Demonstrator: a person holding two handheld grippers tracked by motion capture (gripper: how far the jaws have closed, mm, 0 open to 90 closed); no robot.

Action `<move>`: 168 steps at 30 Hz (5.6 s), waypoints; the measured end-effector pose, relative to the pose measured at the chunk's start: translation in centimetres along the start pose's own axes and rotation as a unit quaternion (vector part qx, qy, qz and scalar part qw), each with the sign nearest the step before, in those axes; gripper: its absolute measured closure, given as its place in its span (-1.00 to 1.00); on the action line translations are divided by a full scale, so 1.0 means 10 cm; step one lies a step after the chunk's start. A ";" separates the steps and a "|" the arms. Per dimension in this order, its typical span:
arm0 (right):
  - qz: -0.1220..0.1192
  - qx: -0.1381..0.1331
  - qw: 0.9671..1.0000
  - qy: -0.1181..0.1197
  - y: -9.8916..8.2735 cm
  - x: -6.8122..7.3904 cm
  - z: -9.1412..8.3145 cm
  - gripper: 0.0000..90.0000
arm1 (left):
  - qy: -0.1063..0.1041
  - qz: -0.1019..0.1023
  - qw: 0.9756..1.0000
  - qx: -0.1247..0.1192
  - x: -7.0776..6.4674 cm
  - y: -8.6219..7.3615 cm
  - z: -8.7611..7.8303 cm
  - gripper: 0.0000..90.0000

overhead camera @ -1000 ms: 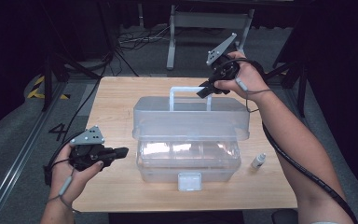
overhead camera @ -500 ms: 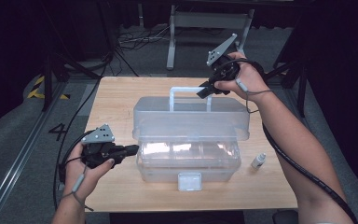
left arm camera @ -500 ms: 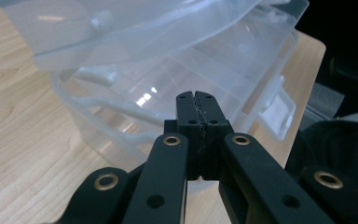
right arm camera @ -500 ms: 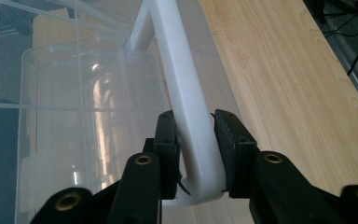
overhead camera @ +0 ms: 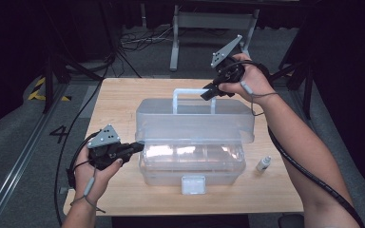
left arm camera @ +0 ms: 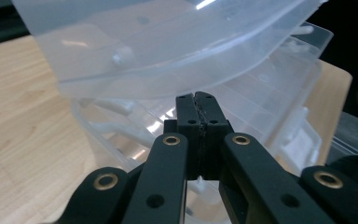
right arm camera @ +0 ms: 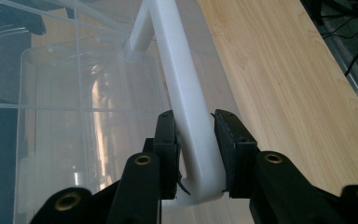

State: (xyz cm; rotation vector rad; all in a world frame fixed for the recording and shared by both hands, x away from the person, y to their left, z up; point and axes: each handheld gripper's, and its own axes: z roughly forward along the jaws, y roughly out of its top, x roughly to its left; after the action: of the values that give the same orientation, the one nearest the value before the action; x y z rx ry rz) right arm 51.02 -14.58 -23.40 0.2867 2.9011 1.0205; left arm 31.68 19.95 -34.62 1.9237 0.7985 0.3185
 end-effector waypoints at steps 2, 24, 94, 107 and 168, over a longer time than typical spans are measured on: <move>0.002 -0.002 1.000 0.001 0.00 0.00 0.00 0.60 | 0.002 -0.002 1.000 -0.010 -0.01 0.00 0.02 1.00; 0.016 -0.073 0.997 -0.037 -0.10 0.13 -0.31 0.22 | 0.003 0.007 1.000 0.005 0.01 0.05 0.05 1.00; 0.140 -0.221 0.943 -0.206 -1.83 1.39 -0.72 0.02 | 0.013 -0.004 0.998 -0.058 0.22 0.41 0.17 0.99; 0.164 -0.244 0.916 -0.272 -1.72 1.30 -0.37 -0.05 | 0.009 0.001 0.998 -0.063 0.26 0.47 0.18 0.99; 0.152 -0.253 0.876 -0.382 -1.40 1.05 -0.22 0.44 | 0.003 -0.007 0.997 -0.072 0.32 0.57 0.24 0.65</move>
State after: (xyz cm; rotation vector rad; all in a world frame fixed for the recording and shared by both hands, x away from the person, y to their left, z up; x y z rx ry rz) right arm 38.33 -24.61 -30.31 0.8887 1.8469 1.2797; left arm 37.60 18.67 -31.22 1.7830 0.7714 0.3627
